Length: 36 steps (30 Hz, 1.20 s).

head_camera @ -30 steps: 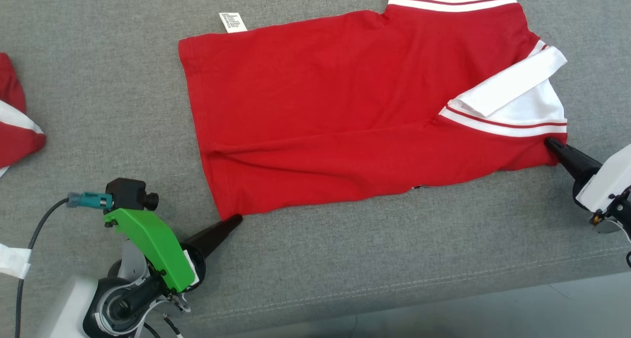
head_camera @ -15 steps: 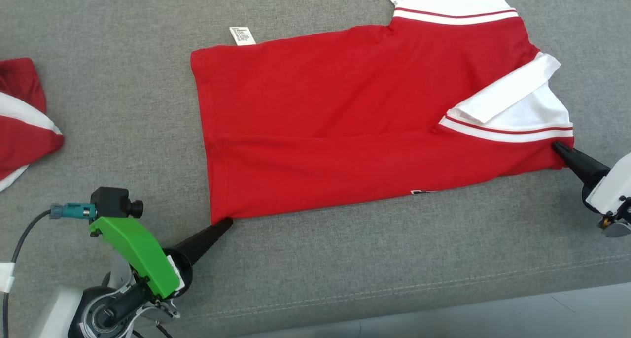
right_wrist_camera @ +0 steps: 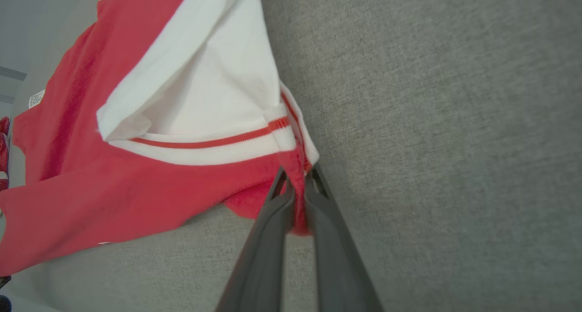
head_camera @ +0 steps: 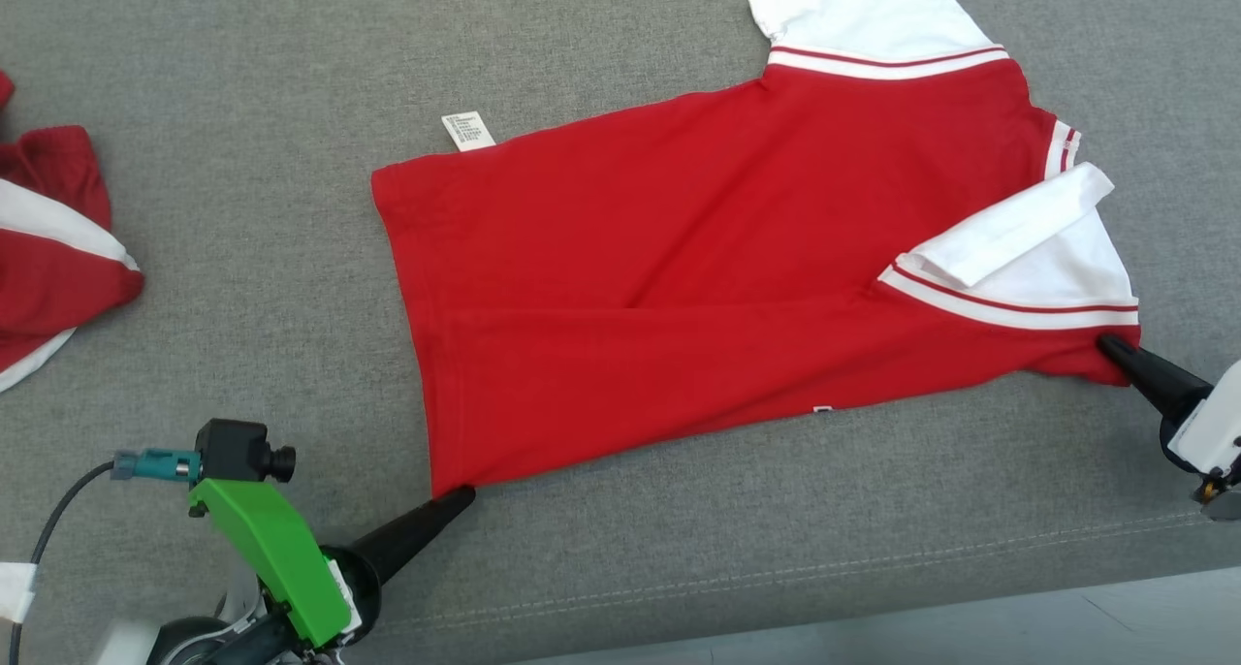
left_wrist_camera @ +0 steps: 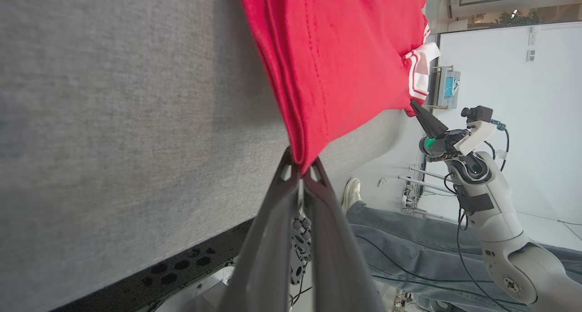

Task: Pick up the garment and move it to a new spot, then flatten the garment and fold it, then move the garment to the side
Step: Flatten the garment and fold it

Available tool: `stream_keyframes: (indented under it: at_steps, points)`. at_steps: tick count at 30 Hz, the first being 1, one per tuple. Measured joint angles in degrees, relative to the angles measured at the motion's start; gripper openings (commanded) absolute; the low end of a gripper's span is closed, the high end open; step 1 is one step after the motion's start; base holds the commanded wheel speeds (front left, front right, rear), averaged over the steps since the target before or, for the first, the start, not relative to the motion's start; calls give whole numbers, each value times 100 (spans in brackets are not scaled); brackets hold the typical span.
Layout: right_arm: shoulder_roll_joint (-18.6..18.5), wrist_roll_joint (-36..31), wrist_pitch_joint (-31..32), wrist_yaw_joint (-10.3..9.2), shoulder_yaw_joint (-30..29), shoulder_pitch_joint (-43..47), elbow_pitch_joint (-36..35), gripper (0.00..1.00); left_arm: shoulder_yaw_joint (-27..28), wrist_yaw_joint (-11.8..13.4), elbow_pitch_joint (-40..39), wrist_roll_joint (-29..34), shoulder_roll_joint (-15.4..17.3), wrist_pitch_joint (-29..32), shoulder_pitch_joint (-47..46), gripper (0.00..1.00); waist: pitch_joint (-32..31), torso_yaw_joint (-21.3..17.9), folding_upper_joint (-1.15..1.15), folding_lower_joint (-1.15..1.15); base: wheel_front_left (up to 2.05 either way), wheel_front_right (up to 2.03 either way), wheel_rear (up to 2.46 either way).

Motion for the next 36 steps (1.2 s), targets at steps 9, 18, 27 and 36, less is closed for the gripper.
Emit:
stream_keyframes:
  at_steps: [9,18,27,36]
  points:
    - [-190,202,5,30,-134,540,-280,0,169,-1,-254,-250,146,33,467,0,-48,10,0,0,0,0,0]
    - [-393,308,-1,29,-333,699,-634,0,345,65,-638,-526,277,142,568,0,-69,20,0,0,0,0,0]
    - [-389,486,22,-32,-333,1065,-753,0,235,111,-564,-499,312,207,812,0,-14,94,0,0,0,0,0]
    - [-402,478,23,-170,-341,1079,-864,100,114,110,-381,-360,280,177,818,4,24,105,0,0,0,0,0]
